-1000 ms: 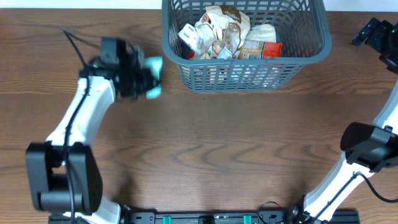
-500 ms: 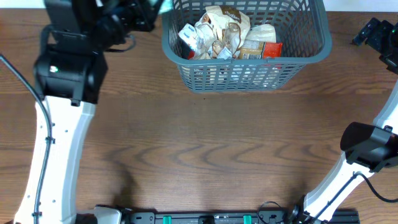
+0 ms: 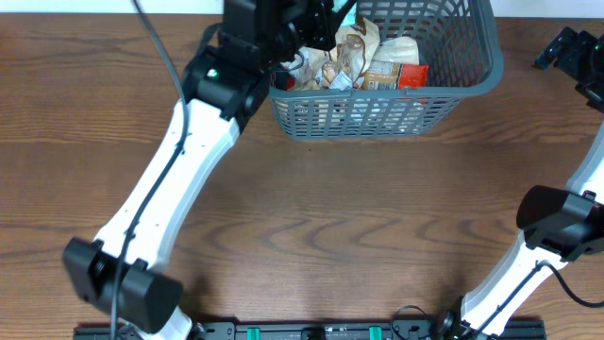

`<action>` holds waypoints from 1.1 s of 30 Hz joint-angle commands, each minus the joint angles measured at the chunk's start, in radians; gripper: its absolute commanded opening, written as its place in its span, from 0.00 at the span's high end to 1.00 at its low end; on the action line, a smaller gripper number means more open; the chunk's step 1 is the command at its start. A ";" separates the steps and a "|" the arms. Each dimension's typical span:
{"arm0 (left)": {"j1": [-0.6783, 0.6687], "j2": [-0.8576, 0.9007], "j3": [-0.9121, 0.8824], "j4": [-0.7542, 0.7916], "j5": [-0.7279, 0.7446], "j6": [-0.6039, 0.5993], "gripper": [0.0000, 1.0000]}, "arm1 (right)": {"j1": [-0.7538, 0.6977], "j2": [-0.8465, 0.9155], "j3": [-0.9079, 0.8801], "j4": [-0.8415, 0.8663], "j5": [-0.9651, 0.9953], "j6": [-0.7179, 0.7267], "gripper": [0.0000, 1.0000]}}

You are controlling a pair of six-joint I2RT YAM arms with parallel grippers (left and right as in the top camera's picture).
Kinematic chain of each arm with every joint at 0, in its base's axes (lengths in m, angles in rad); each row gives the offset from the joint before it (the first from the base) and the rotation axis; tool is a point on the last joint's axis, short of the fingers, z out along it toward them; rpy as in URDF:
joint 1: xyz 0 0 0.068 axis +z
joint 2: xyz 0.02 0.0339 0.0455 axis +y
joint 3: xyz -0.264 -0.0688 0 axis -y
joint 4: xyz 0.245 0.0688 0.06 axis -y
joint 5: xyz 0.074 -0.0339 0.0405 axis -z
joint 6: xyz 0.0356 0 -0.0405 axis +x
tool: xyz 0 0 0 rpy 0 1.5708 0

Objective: Pack container
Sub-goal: 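Carry the green packet over the basket with the left gripper, then drop the green packet into the basket and withdraw the left gripper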

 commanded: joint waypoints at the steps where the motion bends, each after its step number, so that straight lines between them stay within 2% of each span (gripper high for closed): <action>1: 0.011 0.068 0.004 0.008 -0.050 0.015 0.94 | 0.005 -0.010 -0.004 -0.002 -0.006 -0.001 0.01; 8: 0.011 0.183 0.004 -0.007 -0.060 0.014 0.88 | 0.005 -0.010 -0.004 -0.002 -0.006 -0.001 0.01; 9: 0.012 0.191 0.004 -0.011 -0.061 0.015 0.83 | 0.005 -0.010 -0.004 -0.002 -0.006 -0.001 0.01; 10: 0.012 0.191 0.004 -0.012 -0.061 0.022 0.70 | 0.005 -0.010 -0.004 -0.002 -0.006 -0.001 0.01; 11: 0.012 0.191 0.004 -0.014 -0.063 0.035 0.53 | 0.005 -0.010 -0.004 -0.002 -0.006 -0.001 0.01; 14: 0.012 0.188 0.004 -0.014 -0.064 0.071 0.29 | 0.005 -0.010 -0.004 -0.002 -0.006 -0.001 0.01; 19: 0.016 0.185 0.004 -0.020 -0.064 0.071 0.05 | 0.005 -0.010 -0.004 -0.002 -0.006 -0.001 0.01; 25: 0.023 0.113 0.014 -0.022 -0.064 0.110 0.01 | 0.005 -0.010 -0.004 -0.002 -0.006 -0.001 0.01; 30: 0.037 -0.046 0.029 -0.031 -0.069 0.175 0.01 | 0.005 -0.010 -0.004 -0.002 -0.006 -0.001 0.01; 33: 0.041 -0.176 0.029 -0.111 -0.159 0.220 0.02 | 0.005 -0.010 -0.004 -0.002 -0.006 -0.001 0.01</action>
